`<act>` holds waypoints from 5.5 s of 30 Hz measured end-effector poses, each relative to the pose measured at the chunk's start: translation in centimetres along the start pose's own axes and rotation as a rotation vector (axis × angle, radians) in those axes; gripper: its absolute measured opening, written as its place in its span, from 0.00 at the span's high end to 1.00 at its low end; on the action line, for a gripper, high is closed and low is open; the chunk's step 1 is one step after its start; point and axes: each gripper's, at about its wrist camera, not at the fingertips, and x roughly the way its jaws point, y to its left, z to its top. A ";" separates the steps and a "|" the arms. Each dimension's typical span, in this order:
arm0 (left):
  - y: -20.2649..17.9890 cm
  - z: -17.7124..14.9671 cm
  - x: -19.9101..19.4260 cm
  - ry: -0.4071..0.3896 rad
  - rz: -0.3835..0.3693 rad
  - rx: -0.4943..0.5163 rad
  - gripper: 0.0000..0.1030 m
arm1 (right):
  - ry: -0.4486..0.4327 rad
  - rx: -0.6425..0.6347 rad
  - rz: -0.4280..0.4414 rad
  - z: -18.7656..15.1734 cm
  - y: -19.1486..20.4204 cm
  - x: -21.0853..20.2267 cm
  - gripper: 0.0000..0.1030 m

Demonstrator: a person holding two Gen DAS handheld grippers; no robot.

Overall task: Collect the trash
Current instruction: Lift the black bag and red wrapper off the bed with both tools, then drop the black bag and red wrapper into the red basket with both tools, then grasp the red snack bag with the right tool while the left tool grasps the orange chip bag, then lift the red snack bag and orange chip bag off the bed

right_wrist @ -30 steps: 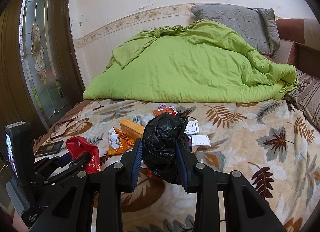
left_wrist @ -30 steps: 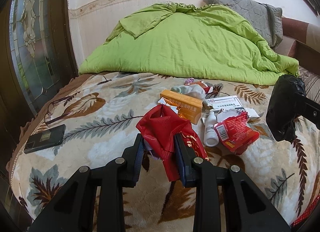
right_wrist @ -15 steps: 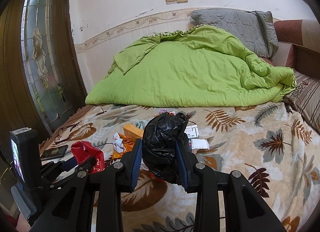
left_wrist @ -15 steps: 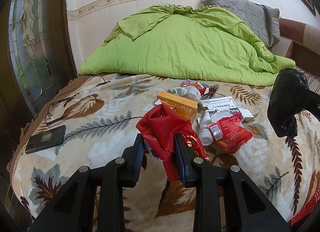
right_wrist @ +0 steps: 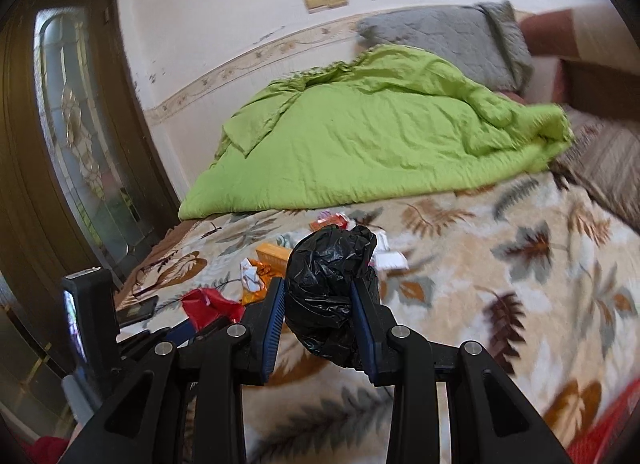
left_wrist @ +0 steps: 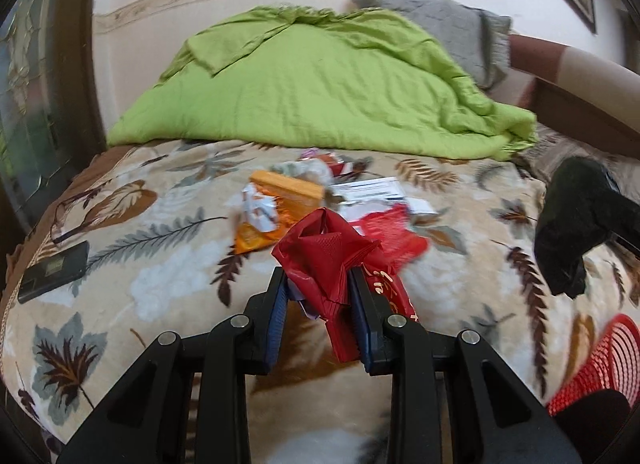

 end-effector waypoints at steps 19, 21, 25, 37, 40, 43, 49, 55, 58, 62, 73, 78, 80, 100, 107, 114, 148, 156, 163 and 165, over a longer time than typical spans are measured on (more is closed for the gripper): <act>-18.6 -1.0 -13.2 0.026 -0.541 0.275 0.72 | -0.095 0.425 -0.301 -6.1 -18.9 -25.5 0.66; -21.0 -1.0 -13.2 0.064 -0.591 0.297 0.72 | -0.105 0.468 -0.321 -7.0 -21.0 -27.2 0.66; -27.3 -2.1 -12.3 0.158 -0.687 0.371 0.72 | -0.113 0.533 -0.350 -8.5 -24.1 -28.5 0.66; -38.1 -6.4 -6.6 0.330 -0.766 0.531 0.44 | -0.082 0.625 -0.379 -10.5 -30.1 -28.2 0.47; -37.5 -6.0 -5.8 0.345 -0.781 0.499 0.44 | -0.070 0.615 -0.396 -10.2 -30.5 -28.1 0.44; -35.6 -5.3 -5.7 0.318 -0.762 0.474 0.43 | -0.065 0.602 -0.409 -9.7 -30.6 -27.9 0.44; -28.9 -2.7 -5.2 0.241 -0.663 0.381 0.39 | -0.039 0.512 -0.348 -7.4 -27.8 -24.9 0.43; -19.8 -0.7 -3.7 0.205 -0.531 0.249 0.37 | 0.050 0.402 -0.222 -5.5 -22.4 -18.1 0.42; -14.7 -0.1 -2.7 0.198 -0.459 0.171 0.37 | 0.086 0.352 -0.159 -4.8 -19.6 -15.0 0.41; -8.3 0.6 -1.0 0.186 -0.354 0.054 0.37 | 0.132 0.275 -0.098 -4.0 -15.8 -11.2 0.39; 6.1 2.3 3.3 0.164 -0.127 -0.199 0.36 | 0.303 0.236 0.046 -2.6 -9.3 1.0 0.38; 9.0 3.4 5.7 0.163 -0.060 -0.235 0.36 | 0.378 0.327 0.118 -1.8 -7.8 7.7 0.38; 9.5 3.9 6.9 0.168 -0.044 -0.237 0.36 | 0.406 0.365 0.122 -1.8 -7.5 10.4 0.38; 10.2 5.2 18.5 0.228 -0.035 -0.222 0.53 | 0.442 0.479 0.111 -3.1 -6.8 22.1 0.78; 8.2 4.5 14.2 0.159 -0.037 -0.173 0.59 | 0.339 0.373 0.095 -1.9 -6.6 18.0 0.82; 4.9 2.2 6.8 0.068 -0.010 -0.115 0.59 | 0.245 0.200 0.055 -2.0 -5.3 12.2 0.82; 1.9 -0.7 5.9 0.004 0.109 -0.025 0.59 | 0.235 0.206 0.033 -2.7 -6.5 9.9 0.82; 2.0 -0.5 5.3 -0.021 0.040 -0.043 0.59 | 0.230 0.213 0.032 -2.6 -6.8 9.9 0.82; 1.9 -0.5 5.4 -0.011 -0.019 -0.051 0.59 | 0.232 0.215 0.028 -2.6 -6.9 9.8 0.82; 1.8 -0.6 5.5 -0.005 -0.024 -0.048 0.59 | 0.231 0.219 0.028 -2.6 -7.0 9.7 0.82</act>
